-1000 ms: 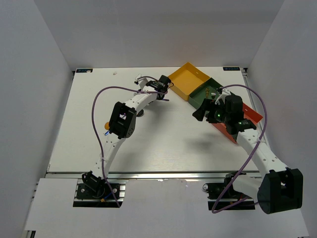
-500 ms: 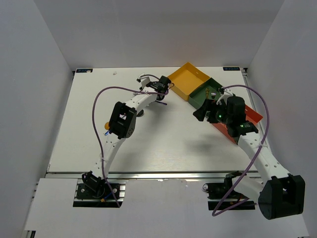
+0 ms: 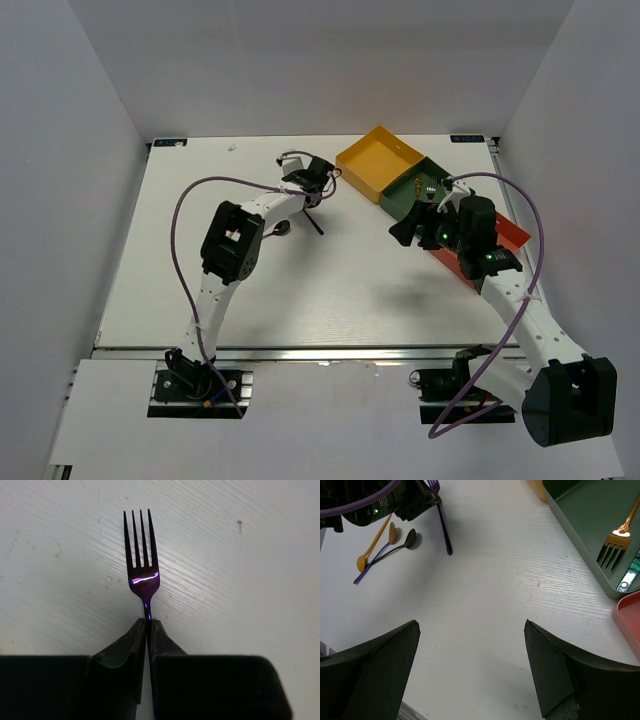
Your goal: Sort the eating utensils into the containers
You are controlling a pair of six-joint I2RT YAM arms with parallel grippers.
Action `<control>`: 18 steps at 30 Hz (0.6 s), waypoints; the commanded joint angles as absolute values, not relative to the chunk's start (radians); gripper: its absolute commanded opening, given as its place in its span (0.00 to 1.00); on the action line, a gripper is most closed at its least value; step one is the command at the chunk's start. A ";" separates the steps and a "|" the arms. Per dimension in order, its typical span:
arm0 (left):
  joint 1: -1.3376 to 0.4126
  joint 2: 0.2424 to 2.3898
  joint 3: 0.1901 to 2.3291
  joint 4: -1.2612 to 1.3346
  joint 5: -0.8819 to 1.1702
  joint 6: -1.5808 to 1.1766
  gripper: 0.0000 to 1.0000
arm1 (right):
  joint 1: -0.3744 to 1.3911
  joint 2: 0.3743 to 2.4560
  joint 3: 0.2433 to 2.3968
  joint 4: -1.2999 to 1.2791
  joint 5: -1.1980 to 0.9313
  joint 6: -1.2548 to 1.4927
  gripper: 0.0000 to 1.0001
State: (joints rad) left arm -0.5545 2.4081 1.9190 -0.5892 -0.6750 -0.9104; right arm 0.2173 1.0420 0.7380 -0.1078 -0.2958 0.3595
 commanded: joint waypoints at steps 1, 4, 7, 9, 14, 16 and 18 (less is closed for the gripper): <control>-0.598 2.459 1.778 -0.640 -0.345 -0.787 0.00 | 0.219 1.029 0.739 -0.069 -0.316 0.359 0.89; -0.637 2.360 1.686 -0.554 -0.331 -0.752 0.00 | 0.215 1.035 0.741 -0.064 -0.334 0.365 0.89; -0.657 2.231 1.579 -0.439 -0.305 -0.749 0.00 | 0.209 1.051 0.735 -0.048 -0.411 0.385 0.89; -0.663 2.165 1.484 -0.322 -0.250 -0.750 0.00 | 0.204 1.066 0.726 -0.012 -0.517 0.400 0.89; -0.672 1.999 1.370 -0.223 -0.235 -0.785 0.00 | 0.201 1.071 0.687 0.041 -0.571 0.437 0.89; -0.676 1.973 1.344 -0.216 -0.233 -0.785 0.00 | 0.201 1.069 0.670 0.048 -0.568 0.442 0.89; -0.683 1.944 1.333 -0.213 -0.229 -0.782 0.00 | 0.199 1.071 0.649 0.076 -0.572 0.463 0.89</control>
State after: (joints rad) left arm -0.6830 2.0350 1.3460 -0.2584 -0.2695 -0.7792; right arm 0.2054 1.0706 0.6682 -0.0063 -0.5274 0.4309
